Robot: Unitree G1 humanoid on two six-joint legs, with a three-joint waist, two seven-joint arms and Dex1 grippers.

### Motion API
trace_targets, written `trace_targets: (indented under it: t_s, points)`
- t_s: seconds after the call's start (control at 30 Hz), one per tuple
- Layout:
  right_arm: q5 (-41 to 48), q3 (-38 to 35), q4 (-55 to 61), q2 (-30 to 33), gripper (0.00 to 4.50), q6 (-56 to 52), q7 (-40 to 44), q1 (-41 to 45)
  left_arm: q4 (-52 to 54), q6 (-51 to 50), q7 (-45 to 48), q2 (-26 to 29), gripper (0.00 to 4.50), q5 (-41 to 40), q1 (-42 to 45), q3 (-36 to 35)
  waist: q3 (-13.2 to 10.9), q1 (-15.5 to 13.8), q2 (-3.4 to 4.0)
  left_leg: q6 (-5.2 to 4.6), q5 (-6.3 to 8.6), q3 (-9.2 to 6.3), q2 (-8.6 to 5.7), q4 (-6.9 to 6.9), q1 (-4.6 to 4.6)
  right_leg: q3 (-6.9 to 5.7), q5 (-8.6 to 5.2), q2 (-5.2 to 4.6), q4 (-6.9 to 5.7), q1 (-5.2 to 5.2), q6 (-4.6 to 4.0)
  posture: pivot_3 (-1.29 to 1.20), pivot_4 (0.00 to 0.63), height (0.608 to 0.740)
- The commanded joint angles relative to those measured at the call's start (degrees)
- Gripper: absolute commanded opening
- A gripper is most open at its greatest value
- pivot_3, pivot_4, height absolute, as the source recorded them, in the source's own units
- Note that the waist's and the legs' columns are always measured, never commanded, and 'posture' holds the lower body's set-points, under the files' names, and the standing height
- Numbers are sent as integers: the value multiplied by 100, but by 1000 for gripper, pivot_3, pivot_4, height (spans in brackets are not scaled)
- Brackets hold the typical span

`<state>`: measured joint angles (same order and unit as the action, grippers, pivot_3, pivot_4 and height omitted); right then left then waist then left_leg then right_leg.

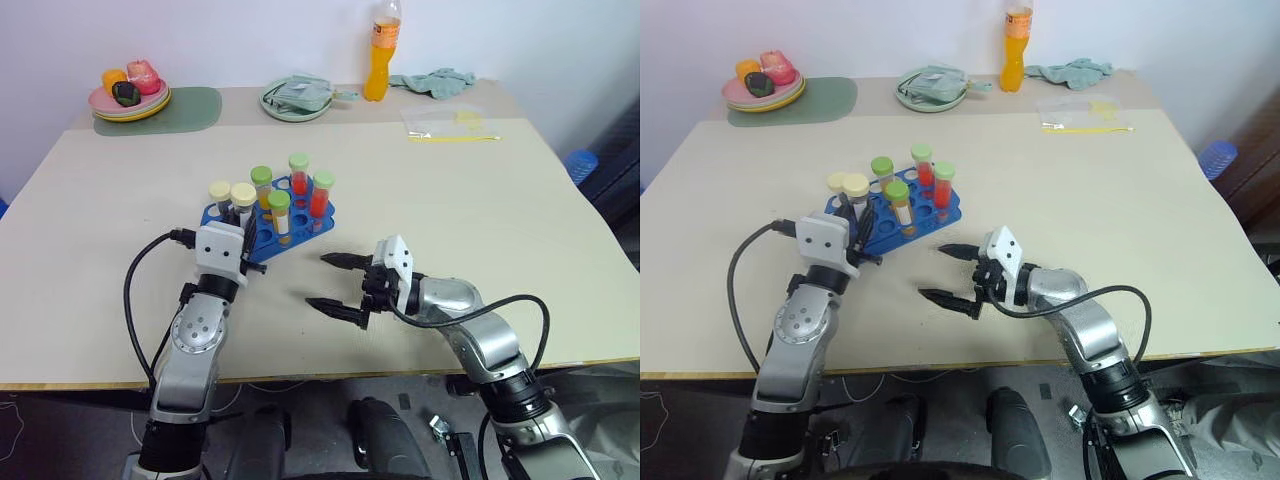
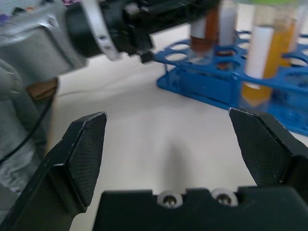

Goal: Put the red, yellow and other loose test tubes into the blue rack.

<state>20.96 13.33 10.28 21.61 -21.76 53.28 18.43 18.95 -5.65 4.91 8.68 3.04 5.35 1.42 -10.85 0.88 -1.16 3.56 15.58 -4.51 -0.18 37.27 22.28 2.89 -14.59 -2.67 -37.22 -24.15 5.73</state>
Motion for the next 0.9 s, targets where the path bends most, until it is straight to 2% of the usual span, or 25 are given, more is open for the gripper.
trace_targets:
  t_s: [0.03, 0.7, 0.9]
  points:
    - [50, 0, 152, -31, 4500, 48, 8, 39, 75, 82, 16, -20, 745, -7, 55, 1, 0, -4, 0, 0, 0, 0, 0, 0, 0, 0, 0, 0, 0, 0, 0, 0, 150, 740]
    - [-7, 55, 29, -121, 4500, 133, -35, -33, 114, -298, -6, 57, 745, 283, 43, 32, 1, 4, 2, 0, 0, 0, 0, 1, -2, 0, 0, 0, 0, 3, 0, 0, 150, 740]
    - [0, 57, 57, -137, 4500, 133, -56, -74, 89, -358, 15, -233, 745, -117, 1, -58, 2, -6, 3, 0, 0, 0, 0, 1, -3, 0, 0, 0, 0, 3, 0, 0, 150, 740]
